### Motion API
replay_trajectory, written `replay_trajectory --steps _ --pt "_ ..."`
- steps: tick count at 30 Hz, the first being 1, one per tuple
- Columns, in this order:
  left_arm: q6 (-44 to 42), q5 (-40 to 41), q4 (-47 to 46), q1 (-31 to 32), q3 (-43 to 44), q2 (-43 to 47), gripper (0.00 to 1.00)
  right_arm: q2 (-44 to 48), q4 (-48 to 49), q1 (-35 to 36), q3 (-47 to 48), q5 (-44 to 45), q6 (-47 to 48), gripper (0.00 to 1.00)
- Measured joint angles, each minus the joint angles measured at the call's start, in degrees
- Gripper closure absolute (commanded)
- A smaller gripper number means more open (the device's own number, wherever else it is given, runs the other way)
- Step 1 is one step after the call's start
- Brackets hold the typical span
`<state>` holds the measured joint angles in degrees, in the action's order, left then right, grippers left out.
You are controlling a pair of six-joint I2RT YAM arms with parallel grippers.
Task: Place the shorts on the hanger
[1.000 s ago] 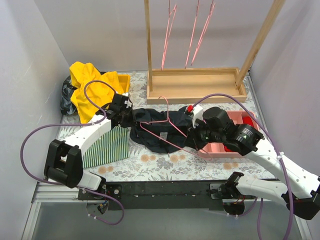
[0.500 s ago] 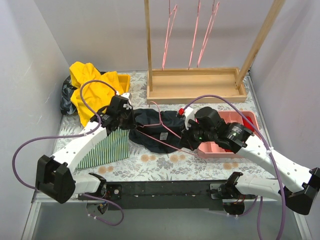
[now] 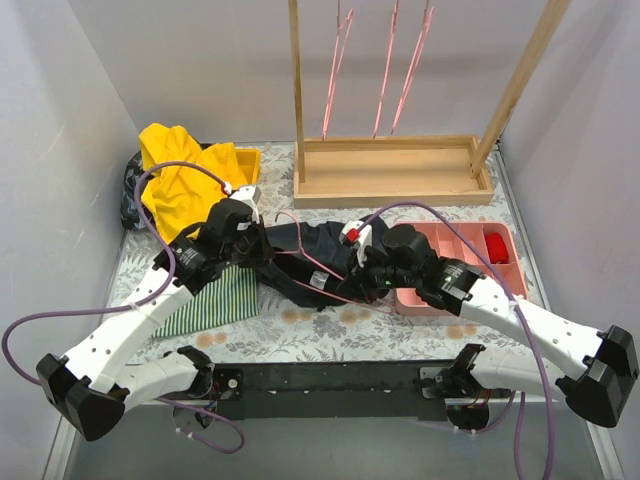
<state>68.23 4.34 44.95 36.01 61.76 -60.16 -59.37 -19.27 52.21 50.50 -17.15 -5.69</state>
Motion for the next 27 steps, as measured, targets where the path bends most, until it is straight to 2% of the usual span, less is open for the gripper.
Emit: replay_trajectory --steps 2,3,4,6,7,10,15,23,27 --pt "0.2 0.7 1.0 0.1 0.0 0.4 0.99 -0.8 5.7 0.0 -3.7 -1.1 0.0 0.99" --pt "0.2 1.1 1.0 0.1 -0.2 0.4 0.94 -1.5 8.7 0.0 -5.3 -1.6 0.0 0.99" --pt "0.2 1.4 1.0 0.1 -0.6 0.4 0.87 -2.6 11.7 0.0 -6.8 -2.0 -0.1 0.99" --pt "0.2 2.4 0.5 0.1 -2.2 0.4 0.8 -5.2 17.8 0.0 -9.6 -2.5 -0.1 0.99" --pt "0.0 2.6 0.1 0.1 -3.1 0.5 0.67 -6.2 19.6 0.0 -10.5 -2.6 -0.2 0.99" --pt "0.0 2.8 -1.9 0.1 -7.0 0.7 0.54 -8.8 24.4 0.0 -12.3 -2.8 -0.4 0.99" --pt "-0.4 1.3 -5.0 0.1 -11.0 4.3 0.49 -10.8 29.4 0.0 -13.1 -2.9 -1.0 0.99" --pt "-3.2 -8.8 -12.7 0.2 -14.4 19.6 0.46 -12.3 33.0 0.0 -13.9 -3.0 -1.8 0.99" --pt "-3.7 -10.0 -16.2 0.2 -14.4 19.7 0.41 -13.1 33.2 0.0 -13.9 -3.3 -2.0 0.99"
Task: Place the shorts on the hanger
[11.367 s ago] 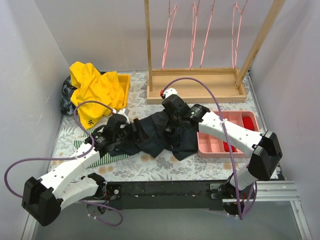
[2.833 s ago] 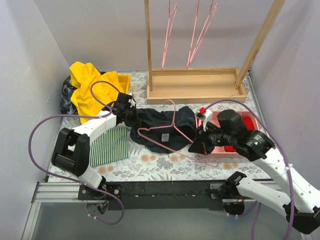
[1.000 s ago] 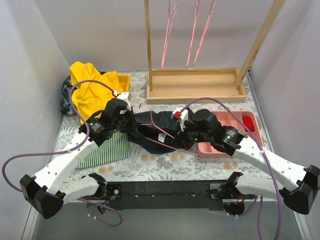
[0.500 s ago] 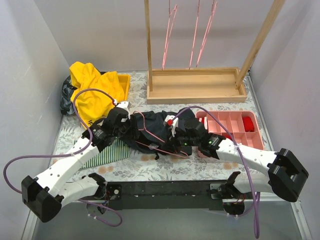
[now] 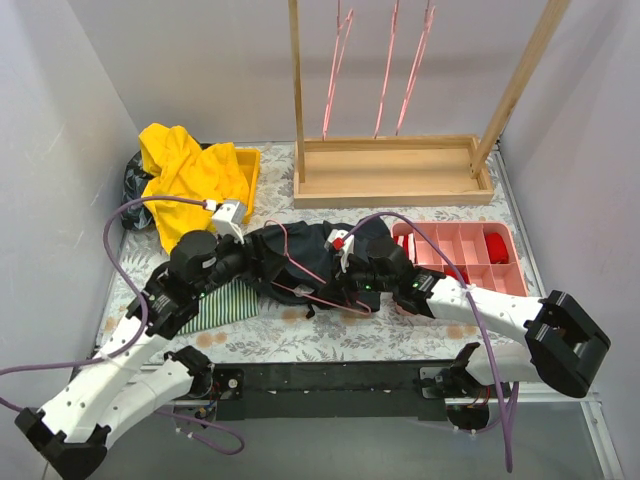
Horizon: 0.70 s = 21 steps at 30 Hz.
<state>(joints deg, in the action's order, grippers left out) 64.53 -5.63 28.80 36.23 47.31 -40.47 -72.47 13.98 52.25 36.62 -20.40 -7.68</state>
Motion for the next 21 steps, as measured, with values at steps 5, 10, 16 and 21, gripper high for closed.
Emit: replay_trajectory --steps 5,10,16,21 --pt "-0.7 0.4 -5.2 0.0 -0.1 -6.2 0.42 0.0 0.3 0.0 0.0 -0.3 -0.1 0.99" --pt "-2.1 2.4 -9.4 0.4 -0.9 -11.5 0.45 0.0 0.3 0.0 0.0 -0.4 -0.1 0.99" --pt "-3.4 7.1 -13.0 2.7 -1.8 -15.7 0.56 0.0 0.3 0.0 0.0 -0.4 -0.3 0.99" --pt "-4.5 11.4 -14.3 5.0 -1.8 -18.4 1.0 0.0 0.0 0.0 0.0 -0.4 -0.6 0.99"
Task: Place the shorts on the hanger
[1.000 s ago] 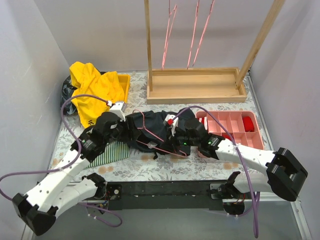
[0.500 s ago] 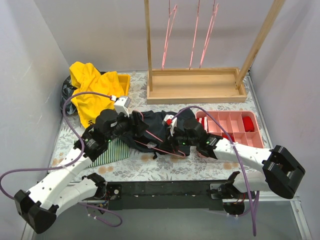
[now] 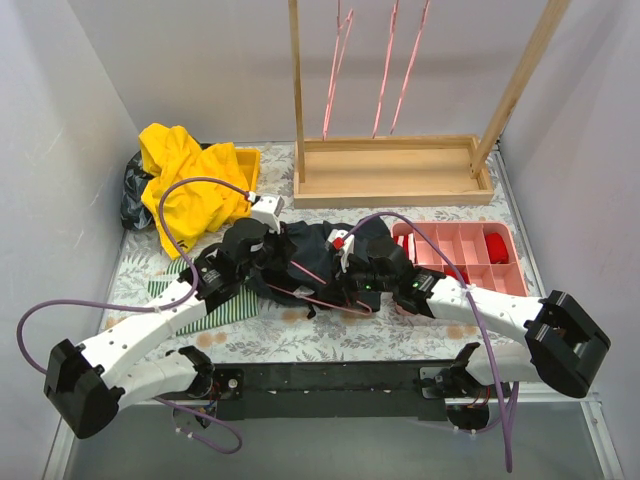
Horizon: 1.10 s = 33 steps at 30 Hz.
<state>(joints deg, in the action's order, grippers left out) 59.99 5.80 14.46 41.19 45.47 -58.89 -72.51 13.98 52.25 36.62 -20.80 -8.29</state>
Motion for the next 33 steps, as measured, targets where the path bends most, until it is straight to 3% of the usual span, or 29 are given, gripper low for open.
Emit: replay_trajectory --steps 2,3,4,7,10,14,20,33 --pt "-1.9 2.9 0.9 0.6 -0.1 -0.5 1.0 0.0 -0.2 0.0 0.1 0.1 -0.2 0.99" --pt "-2.3 3.8 1.3 0.7 -0.2 -0.7 1.0 0.0 -0.3 0.0 0.3 0.3 -0.3 0.92" --pt "-2.4 4.4 1.4 0.8 -0.3 -0.9 1.0 0.0 -0.6 0.0 0.4 0.7 -0.3 0.75" --pt "-3.2 6.2 1.0 1.4 -0.7 -0.5 1.0 0.9 -2.4 0.0 0.7 2.6 -0.5 0.51" --pt "-3.7 8.4 0.7 1.4 -1.0 0.5 1.0 5.5 -6.8 0.1 0.8 6.4 -0.2 0.41" --pt "-4.0 10.4 0.0 1.4 -1.1 2.7 1.0 16.5 -12.7 0.2 0.7 15.2 -0.2 0.39" --pt "-3.4 14.5 -0.1 1.4 -1.0 1.1 1.0 29.8 -17.6 0.2 -2.2 25.2 -2.6 0.47" --pt "0.1 20.9 2.6 -2.4 8.6 -16.7 1.0 27.8 -24.9 1.6 -8.3 27.3 -4.9 0.5"
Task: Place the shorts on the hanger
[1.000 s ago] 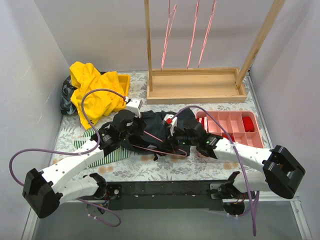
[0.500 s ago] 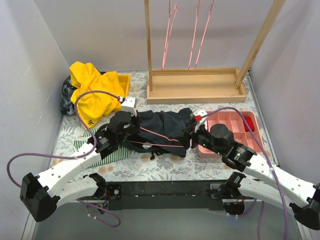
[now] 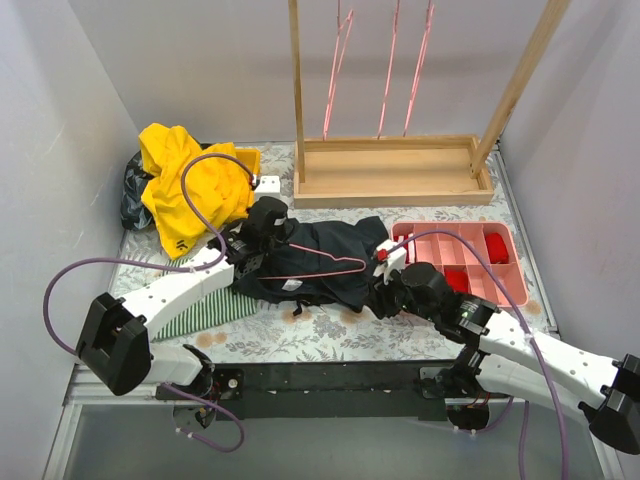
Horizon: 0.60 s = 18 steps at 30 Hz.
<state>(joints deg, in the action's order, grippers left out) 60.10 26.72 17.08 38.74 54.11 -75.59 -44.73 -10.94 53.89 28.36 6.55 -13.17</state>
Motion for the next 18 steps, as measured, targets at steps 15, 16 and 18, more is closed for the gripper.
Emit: replay_trajectory --steps 15,16,18 --pt "0.1 -1.3 2.0 -3.0 1.6 -0.5 1.0 -19.8 1.3 7.8 2.7 8.3 -0.1 0.39" --pt "0.1 -1.5 2.0 -3.0 1.6 -0.5 1.0 -20.7 1.7 7.8 3.2 8.9 -0.2 0.39" --pt "0.1 -1.8 2.1 -3.0 1.6 -0.5 1.0 -22.4 2.5 7.8 4.2 10.3 -0.5 0.39"
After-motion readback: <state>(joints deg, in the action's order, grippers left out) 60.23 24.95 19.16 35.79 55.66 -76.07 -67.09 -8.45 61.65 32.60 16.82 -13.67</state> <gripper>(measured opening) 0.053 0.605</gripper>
